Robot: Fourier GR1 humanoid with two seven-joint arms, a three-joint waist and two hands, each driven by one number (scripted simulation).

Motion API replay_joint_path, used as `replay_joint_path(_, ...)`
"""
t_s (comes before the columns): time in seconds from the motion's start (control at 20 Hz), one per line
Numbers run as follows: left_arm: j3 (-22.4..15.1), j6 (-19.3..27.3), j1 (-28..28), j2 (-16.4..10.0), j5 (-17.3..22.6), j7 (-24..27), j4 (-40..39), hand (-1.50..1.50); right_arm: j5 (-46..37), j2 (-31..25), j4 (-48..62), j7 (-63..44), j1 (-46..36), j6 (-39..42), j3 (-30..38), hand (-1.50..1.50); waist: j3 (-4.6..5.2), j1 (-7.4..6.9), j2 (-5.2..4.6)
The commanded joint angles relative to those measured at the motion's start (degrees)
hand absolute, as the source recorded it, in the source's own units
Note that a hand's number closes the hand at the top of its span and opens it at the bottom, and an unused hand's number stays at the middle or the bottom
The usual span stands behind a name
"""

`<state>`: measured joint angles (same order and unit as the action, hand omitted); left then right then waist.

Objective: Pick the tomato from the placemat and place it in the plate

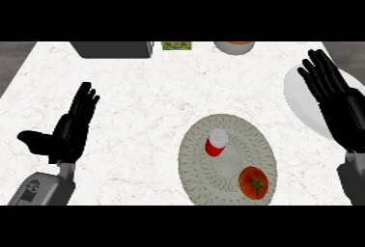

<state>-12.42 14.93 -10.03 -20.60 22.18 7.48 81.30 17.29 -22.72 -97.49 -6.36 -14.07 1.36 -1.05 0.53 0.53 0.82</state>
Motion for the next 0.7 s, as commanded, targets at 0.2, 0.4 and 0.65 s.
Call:
replay_joint_path(0.2, -3.96, 1.49, 7.16, 1.26, -1.63, -7.93, -6.93, 0.00, 9.18, -4.68, -3.59, 13.54, -2.20, 13.89, 8.12, 1.50, -0.71, 0.19, -0.90)
replay_joint_path(0.4, -5.63, -0.16, 7.86, 2.24, 0.66, -12.53, -3.79, 0.00, -10.51, -4.71, 1.85, 22.59, 4.33, 0.55, 11.89, 1.50, -0.76, -0.02, -1.03)
replay_joint_path(0.65, -5.13, -0.55, 7.36, 1.58, 0.10, -14.17, -2.71, 0.00, -3.11, 0.66, 13.46, 45.83, 10.33, 10.81, 15.43, -1.50, -0.71, -0.72, -1.01)
